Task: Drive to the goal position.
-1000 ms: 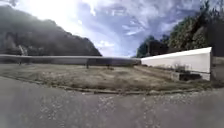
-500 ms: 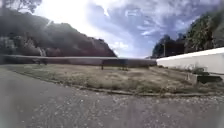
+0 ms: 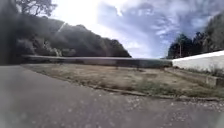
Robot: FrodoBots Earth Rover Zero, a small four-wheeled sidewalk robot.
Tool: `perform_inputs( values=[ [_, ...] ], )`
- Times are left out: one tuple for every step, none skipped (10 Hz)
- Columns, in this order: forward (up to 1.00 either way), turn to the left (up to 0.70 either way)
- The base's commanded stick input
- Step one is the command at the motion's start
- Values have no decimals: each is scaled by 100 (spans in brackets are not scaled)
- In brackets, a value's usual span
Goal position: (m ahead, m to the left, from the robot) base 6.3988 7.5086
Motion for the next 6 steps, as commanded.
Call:
perform_inputs(
  values=[
    [0, 45],
    [0, 45],
    [0, 45],
    [0, 45],
    [0, 45],
    [0, 45]
  ],
)
